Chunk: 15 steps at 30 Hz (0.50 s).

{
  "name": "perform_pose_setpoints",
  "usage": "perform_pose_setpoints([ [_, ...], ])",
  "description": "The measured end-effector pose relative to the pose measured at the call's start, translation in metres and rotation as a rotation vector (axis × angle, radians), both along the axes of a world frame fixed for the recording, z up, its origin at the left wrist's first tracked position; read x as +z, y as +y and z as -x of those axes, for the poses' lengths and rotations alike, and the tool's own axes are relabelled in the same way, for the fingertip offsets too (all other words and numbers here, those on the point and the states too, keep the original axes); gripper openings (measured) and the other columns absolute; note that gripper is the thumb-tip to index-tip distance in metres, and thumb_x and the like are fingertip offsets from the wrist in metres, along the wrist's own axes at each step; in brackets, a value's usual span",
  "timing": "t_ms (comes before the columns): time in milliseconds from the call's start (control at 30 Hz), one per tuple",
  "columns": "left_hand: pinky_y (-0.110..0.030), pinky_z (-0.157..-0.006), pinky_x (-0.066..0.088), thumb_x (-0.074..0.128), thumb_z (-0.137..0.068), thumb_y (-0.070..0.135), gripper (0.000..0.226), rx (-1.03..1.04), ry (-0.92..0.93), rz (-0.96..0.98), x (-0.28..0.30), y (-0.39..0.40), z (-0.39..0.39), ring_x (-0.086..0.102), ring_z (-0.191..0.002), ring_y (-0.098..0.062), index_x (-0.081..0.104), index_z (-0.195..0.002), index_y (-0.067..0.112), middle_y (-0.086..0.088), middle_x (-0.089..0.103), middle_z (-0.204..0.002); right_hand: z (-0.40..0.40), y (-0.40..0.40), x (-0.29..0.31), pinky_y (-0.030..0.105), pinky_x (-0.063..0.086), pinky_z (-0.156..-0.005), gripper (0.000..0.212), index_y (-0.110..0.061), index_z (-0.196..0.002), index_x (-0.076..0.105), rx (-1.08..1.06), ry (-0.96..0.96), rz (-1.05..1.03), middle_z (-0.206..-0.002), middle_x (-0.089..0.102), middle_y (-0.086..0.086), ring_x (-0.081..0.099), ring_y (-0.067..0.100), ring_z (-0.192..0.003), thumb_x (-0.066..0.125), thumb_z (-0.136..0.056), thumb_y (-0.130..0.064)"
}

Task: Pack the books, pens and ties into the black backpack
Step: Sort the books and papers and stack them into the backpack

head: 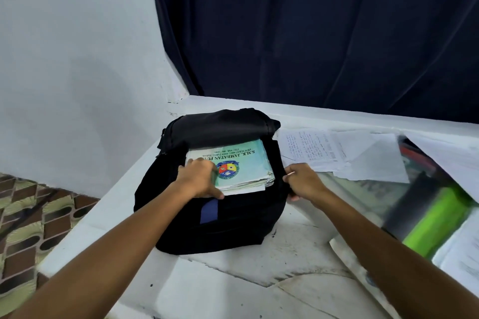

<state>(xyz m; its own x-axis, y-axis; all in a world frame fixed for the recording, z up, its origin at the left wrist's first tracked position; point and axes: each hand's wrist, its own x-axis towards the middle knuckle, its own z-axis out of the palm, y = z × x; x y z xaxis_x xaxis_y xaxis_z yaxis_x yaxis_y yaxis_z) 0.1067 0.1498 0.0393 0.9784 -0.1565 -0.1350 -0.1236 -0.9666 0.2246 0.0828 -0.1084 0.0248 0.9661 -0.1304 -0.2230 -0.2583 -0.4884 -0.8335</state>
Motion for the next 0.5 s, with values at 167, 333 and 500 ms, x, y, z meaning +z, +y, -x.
perform_pose_setpoints([
  [167,-0.036,-0.100,0.045,0.088,-0.058,0.054,0.083,-0.178,-0.144,0.173,0.030,-0.066,0.006,0.053,-0.123,-0.024,0.061,-0.129,0.019,-0.003,0.059,-0.131,0.025,-0.033,0.017,0.029,0.049,-0.055,0.015,-0.005,-0.084,0.066,0.034,-0.009,0.000,-0.080,0.066,0.014,0.064,0.024,-0.064,0.052,-0.090,-0.007],
  [333,-0.026,-0.086,0.047,0.087,-0.067,0.042,0.063,-0.387,-0.046,0.432,0.030,-0.167,0.029,0.062,-0.105,-0.018,0.067,-0.120,0.016,0.002,0.066,-0.115,0.066,-0.117,0.037,0.026,0.044,-0.047,0.024,-0.017,-0.071,0.064,-0.173,-0.087,-0.031,-0.072,0.061,0.008,0.058,0.021,-0.058,0.052,-0.088,-0.005],
  [500,-0.006,-0.064,0.042,0.084,-0.075,0.030,0.038,-0.531,0.115,0.602,-0.002,-0.270,0.062,0.060,-0.076,-0.008,0.071,-0.106,0.011,0.003,0.068,-0.094,0.147,-0.225,0.042,0.026,0.044,-0.052,0.024,-0.016,-0.068,0.064,-0.502,-0.126,-0.015,-0.070,0.059,0.008,0.055,0.023,-0.061,0.056,-0.086,-0.002],
])
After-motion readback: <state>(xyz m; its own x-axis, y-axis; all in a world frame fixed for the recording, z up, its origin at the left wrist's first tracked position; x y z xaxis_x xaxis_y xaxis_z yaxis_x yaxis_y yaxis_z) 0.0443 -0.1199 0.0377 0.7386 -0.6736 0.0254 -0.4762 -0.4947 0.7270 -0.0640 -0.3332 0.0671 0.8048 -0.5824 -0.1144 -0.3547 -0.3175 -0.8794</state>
